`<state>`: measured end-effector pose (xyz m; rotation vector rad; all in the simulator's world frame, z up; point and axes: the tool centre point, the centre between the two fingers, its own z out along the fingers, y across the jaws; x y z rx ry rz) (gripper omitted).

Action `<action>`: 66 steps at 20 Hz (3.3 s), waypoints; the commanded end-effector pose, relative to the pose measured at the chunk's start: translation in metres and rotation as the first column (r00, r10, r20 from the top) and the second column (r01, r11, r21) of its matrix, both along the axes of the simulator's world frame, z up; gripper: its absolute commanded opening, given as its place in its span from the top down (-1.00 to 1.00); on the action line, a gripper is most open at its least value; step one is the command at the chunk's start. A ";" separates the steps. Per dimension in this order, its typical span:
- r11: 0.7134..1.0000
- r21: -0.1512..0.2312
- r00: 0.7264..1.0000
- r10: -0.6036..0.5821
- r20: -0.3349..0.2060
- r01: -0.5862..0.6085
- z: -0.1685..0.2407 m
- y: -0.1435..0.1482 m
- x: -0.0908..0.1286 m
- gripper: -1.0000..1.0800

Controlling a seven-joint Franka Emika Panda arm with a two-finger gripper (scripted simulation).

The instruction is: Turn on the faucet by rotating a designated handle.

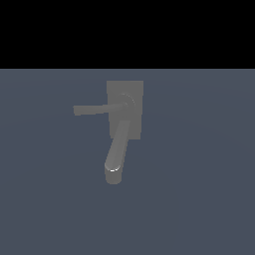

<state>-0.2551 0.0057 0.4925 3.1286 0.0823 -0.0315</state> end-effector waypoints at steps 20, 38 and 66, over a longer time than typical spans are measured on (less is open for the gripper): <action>0.978 -0.208 0.991 0.022 0.131 0.005 0.034 0.001 0.011 1.00; 0.625 -0.731 0.877 0.151 0.457 0.273 0.137 0.015 0.027 1.00; -0.361 -0.827 0.717 0.693 0.071 0.431 0.156 0.221 0.110 1.00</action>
